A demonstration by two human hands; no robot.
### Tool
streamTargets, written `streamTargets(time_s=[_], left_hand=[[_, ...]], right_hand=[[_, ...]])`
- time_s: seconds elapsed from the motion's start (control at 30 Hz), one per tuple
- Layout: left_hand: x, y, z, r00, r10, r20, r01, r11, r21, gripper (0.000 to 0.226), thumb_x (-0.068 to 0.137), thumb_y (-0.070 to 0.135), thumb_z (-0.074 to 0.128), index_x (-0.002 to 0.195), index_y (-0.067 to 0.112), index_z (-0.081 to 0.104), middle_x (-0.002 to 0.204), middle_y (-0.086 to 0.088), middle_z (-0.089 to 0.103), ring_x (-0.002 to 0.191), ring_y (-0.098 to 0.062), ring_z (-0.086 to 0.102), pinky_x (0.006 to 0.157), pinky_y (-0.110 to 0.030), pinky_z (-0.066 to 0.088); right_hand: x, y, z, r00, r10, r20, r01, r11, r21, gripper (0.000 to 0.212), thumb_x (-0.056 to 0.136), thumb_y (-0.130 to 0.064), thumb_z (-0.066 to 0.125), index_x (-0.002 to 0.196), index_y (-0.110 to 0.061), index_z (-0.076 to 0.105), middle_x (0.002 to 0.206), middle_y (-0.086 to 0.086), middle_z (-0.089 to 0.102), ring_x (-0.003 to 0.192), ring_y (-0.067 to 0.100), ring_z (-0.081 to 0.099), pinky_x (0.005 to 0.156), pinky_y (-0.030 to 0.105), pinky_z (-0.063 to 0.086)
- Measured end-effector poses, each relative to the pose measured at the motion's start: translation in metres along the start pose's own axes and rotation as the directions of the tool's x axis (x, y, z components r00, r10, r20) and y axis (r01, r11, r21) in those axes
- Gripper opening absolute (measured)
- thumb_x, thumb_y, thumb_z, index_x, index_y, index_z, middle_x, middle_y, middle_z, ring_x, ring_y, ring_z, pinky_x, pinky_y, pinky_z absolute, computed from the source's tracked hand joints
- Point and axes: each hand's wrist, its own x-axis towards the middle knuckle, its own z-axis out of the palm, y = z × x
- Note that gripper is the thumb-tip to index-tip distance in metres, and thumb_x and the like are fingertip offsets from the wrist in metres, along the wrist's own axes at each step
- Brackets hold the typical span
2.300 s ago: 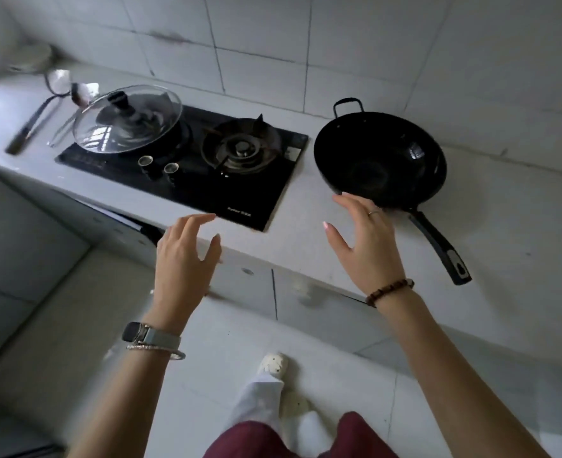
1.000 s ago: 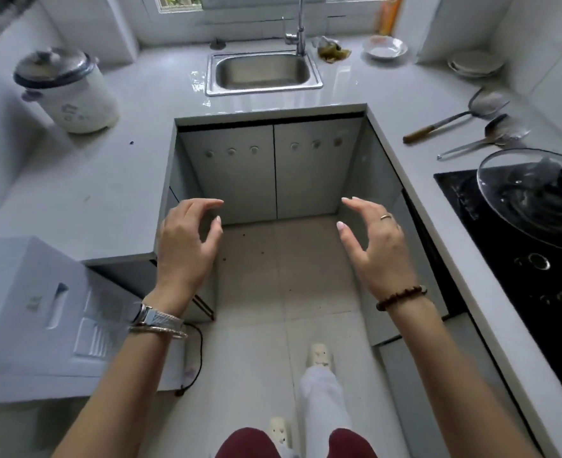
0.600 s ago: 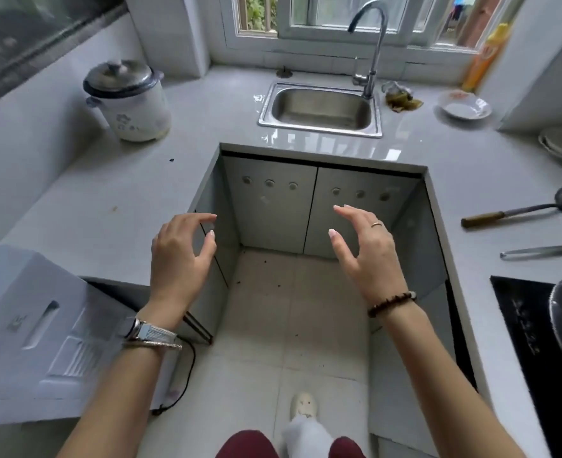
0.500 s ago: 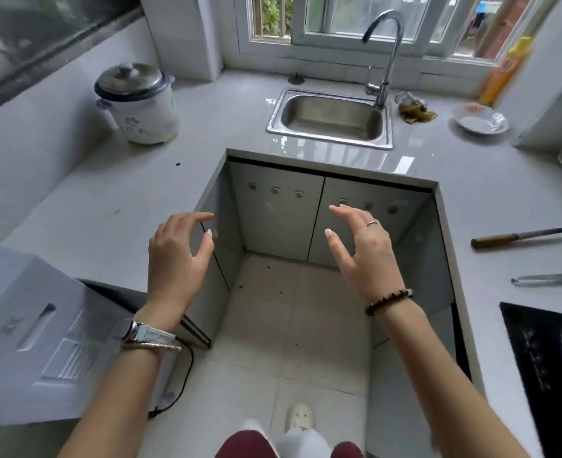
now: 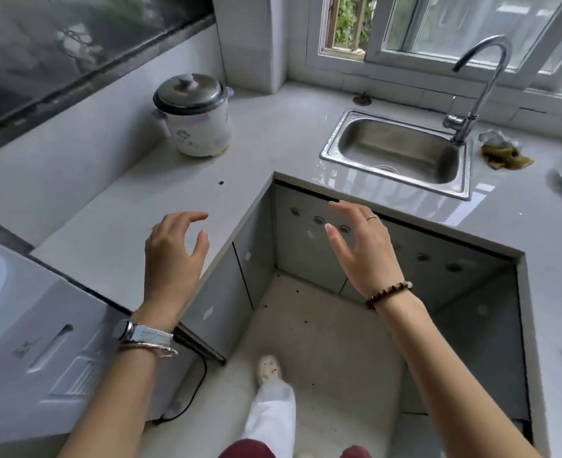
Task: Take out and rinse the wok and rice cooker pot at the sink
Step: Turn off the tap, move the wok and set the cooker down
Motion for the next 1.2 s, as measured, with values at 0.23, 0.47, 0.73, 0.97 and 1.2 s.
streamTargets(time_s=[0.23,0.47,0.73,0.97,1.2], left_hand=[[0.082,-0.033,0.012,0.997,-0.056,-0.048,0.054,0.998,-0.028,0.026,0.094,0.011,0.056,0.119,0.015,0.062,0.117,-0.007,0.061,0.109,-0.026,0.055,0.095,-0.039,0.045],[0.149,-0.061,0.019,0.992,-0.095,-0.079,0.092,0.995,-0.031,0.025,0.094,0.011,0.055,0.118,0.014,0.063,0.118,-0.008,0.060,0.111,-0.026,0.055,0.097,-0.038,0.044],[0.209,-0.099,0.031,0.981,-0.140,-0.135,0.140,0.990,-0.015,0.025,0.093,0.011,0.054,0.116,0.013,0.063,0.116,-0.005,0.060,0.110,-0.022,0.056,0.092,-0.031,0.045],[0.276,-0.119,0.053,0.955,-0.208,-0.212,0.206,0.978,-0.034,0.023,0.093,0.010,0.056,0.114,0.012,0.064,0.115,-0.004,0.062,0.107,-0.017,0.057,0.091,-0.014,0.035],[0.363,-0.151,0.088,0.877,-0.433,-0.208,0.397,0.898,-0.192,0.022,0.093,0.009,0.055,0.113,0.010,0.065,0.111,-0.006,0.064,0.102,-0.020,0.060,0.090,-0.032,0.048]], right_hand=[[0.101,-0.014,0.037,0.999,-0.051,0.011,0.051,0.998,0.025,0.035,0.094,-0.029,0.056,0.128,-0.019,0.055,0.126,0.000,0.058,0.118,0.017,0.052,0.103,0.030,0.039],[0.182,-0.024,0.073,0.997,-0.066,0.044,0.063,0.995,0.072,0.036,0.095,-0.028,0.056,0.130,-0.020,0.054,0.127,0.001,0.057,0.117,0.018,0.052,0.102,0.029,0.039],[0.266,-0.028,0.115,0.990,-0.102,0.100,0.086,0.984,0.154,0.036,0.095,-0.026,0.055,0.130,-0.018,0.054,0.127,0.002,0.057,0.118,0.016,0.051,0.097,0.018,0.033],[0.355,-0.026,0.156,0.978,-0.152,0.145,0.116,0.967,0.227,0.035,0.095,-0.029,0.055,0.129,-0.020,0.054,0.125,0.001,0.057,0.114,0.017,0.054,0.097,0.028,0.042],[0.462,-0.018,0.197,0.967,-0.110,0.231,-0.004,0.896,0.443,0.031,0.093,-0.026,0.058,0.122,-0.015,0.059,0.122,0.000,0.061,0.103,0.013,0.061,0.083,0.011,0.044]])
